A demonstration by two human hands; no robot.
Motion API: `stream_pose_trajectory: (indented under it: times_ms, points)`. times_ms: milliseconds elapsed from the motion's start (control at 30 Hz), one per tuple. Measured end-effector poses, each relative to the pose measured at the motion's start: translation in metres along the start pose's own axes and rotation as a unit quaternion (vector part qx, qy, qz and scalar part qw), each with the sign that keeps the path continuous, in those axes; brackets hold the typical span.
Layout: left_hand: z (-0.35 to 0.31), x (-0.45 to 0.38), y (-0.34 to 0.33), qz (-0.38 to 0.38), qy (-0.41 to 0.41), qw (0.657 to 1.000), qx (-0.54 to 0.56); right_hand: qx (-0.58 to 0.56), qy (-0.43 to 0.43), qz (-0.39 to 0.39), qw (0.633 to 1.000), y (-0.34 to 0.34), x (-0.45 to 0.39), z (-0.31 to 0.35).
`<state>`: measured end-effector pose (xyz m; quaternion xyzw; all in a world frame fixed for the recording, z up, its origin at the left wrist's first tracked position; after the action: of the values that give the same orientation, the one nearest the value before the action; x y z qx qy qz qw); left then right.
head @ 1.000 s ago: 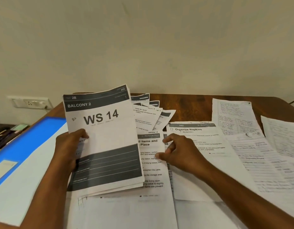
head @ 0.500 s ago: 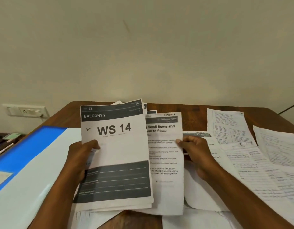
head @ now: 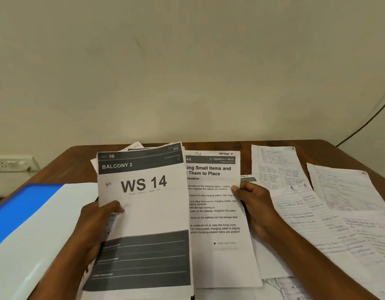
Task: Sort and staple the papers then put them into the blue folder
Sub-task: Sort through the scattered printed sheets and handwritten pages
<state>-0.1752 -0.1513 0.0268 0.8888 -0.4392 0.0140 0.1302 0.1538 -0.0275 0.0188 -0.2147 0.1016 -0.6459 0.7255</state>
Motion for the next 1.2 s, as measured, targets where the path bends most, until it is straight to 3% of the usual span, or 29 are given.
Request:
stream_pose_trajectory:
  times_ms: [367,1000,1200]
  points:
    - [0.009,0.014,-0.032,0.078,-0.011,0.997,-0.024,-0.012,0.018,0.037,0.999,-0.009,0.013,-0.010]
    - [0.011,0.022,-0.047,0.060,-0.087,0.993,-0.058,0.012,0.037,0.096,0.995,-0.016,0.019,-0.012]
    - [0.013,0.023,-0.054,0.046,-0.105,0.992,-0.050,0.069,0.078,0.096,0.990,-0.017,0.018,-0.016]
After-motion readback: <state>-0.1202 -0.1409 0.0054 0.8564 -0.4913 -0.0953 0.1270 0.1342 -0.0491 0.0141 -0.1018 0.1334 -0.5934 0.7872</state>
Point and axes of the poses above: each hand's wrist, its own x-axis away from the middle knuckle, its own y-axis out of the back of the hand, z = x × y, the point moved 1 cm from there along -x, towards the middle knuckle, and after that the axes turned 11 degrees about -x, right-handed, at the moved point
